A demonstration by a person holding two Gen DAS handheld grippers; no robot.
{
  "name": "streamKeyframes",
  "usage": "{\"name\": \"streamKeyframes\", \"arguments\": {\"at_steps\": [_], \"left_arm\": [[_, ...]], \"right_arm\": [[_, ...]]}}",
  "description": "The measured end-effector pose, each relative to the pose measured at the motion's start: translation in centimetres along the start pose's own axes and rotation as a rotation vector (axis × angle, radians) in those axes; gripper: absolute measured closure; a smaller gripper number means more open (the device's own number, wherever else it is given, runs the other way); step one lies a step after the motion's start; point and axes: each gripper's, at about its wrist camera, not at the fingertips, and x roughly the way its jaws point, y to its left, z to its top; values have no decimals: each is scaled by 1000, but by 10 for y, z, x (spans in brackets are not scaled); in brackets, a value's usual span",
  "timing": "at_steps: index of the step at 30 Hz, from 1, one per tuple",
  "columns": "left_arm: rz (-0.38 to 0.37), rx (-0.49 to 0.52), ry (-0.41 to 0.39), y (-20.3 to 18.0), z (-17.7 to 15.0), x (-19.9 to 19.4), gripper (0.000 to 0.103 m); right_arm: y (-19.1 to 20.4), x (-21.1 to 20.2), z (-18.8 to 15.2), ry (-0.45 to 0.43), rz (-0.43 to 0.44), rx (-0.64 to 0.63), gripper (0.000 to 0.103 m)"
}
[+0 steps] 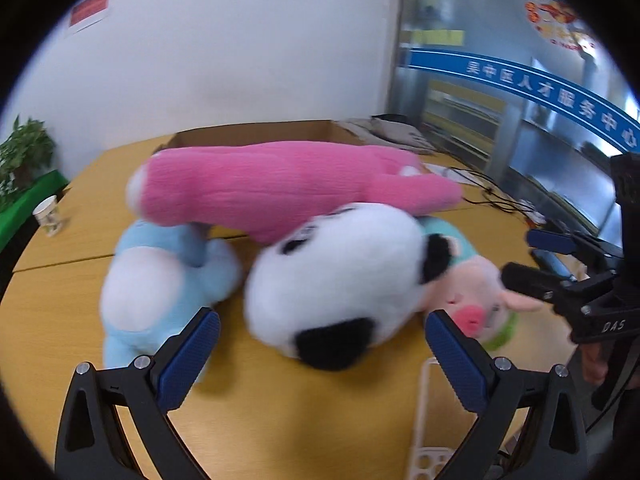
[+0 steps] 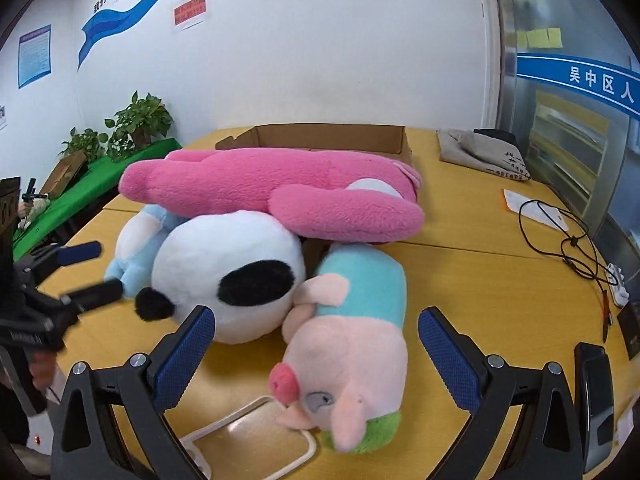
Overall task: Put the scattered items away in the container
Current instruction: 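Move both grippers toward the pink plush bear lying on the toy pile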
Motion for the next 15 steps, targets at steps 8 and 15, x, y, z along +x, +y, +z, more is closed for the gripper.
{"name": "streamKeyframes", "arguments": {"at_steps": [8,15], "left_arm": [[-14,-24,-25,-5,12,-9,1],[-14,-97,6,6,9,-5,1]], "right_arm": [[-5,-12,-3,13,-31,62,0],[-4,-9,-5,26,-21,88,0]]}}
